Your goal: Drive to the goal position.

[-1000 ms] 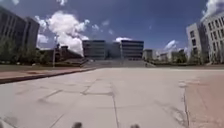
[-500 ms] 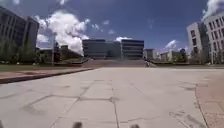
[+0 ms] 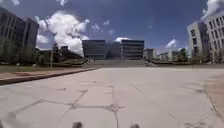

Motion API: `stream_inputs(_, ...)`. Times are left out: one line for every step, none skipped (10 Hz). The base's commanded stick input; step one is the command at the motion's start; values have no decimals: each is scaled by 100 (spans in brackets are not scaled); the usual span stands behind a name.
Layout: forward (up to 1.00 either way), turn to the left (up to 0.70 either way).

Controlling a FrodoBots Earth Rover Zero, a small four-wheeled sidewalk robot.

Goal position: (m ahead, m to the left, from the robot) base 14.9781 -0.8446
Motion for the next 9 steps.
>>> stream_inputs(70, 0)
stream_inputs(70, 0)
stream_inputs(70, 0)
stream_inputs(70, 0)
stream_inputs(70, 0)
stream_inputs(70, 0)
stream_inputs(70, 0)
stream_inputs(70, 0)
stream_inputs(70, 0)
